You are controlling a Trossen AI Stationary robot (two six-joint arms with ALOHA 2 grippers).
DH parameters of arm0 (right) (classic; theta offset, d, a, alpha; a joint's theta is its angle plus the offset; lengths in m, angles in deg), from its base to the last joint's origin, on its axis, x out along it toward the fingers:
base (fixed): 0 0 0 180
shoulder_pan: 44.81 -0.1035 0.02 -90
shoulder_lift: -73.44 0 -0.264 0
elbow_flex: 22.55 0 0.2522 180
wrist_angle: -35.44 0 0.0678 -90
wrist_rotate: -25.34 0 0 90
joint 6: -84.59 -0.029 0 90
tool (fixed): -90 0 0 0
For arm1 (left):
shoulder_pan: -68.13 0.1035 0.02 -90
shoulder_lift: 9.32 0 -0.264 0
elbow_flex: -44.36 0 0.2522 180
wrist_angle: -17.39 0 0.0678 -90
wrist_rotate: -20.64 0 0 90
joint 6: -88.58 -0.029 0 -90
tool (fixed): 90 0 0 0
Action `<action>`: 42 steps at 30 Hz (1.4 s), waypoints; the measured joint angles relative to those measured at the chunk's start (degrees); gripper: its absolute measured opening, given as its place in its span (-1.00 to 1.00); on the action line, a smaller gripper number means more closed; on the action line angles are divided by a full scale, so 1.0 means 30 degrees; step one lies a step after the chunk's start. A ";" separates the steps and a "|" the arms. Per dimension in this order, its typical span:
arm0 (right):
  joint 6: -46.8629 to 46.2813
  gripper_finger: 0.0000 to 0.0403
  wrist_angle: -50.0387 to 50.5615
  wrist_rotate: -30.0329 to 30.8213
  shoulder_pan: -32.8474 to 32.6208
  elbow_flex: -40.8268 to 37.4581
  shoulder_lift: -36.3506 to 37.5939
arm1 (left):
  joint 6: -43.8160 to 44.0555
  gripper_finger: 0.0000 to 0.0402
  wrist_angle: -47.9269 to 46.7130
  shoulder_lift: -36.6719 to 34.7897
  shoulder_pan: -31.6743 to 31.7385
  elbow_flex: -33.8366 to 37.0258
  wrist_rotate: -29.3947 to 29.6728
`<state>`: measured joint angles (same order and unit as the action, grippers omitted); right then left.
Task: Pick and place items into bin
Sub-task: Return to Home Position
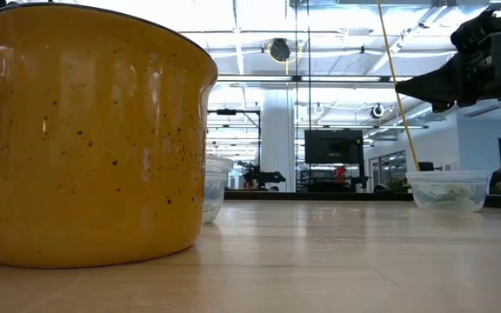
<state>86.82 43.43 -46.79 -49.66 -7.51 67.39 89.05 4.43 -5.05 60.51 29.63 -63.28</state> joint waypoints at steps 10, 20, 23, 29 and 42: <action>-0.0002 -1.00 -0.0002 0.0000 0.0002 0.0000 0.0000 | -0.0007 -0.77 0.0000 0.0000 -0.0001 0.0007 0.0000; -0.0002 -1.00 -0.0002 -0.0007 0.0002 0.0000 0.0000 | -0.0007 -0.77 0.0116 0.0000 0.0000 0.0022 0.0000; -0.0002 -1.00 -0.0002 -0.0007 0.0002 0.0000 0.0000 | -0.0007 -0.77 0.0299 0.0000 0.0000 0.0044 0.0007; -0.0001 -1.00 -0.0002 -0.0007 0.0002 0.0002 0.0000 | -0.0007 -0.77 0.0503 0.0000 -0.0006 0.0066 0.0044; -0.0002 -1.00 -0.0002 -0.0007 0.0002 0.0001 0.0000 | -0.0007 -0.77 0.0630 0.0000 -0.0003 0.0066 0.0040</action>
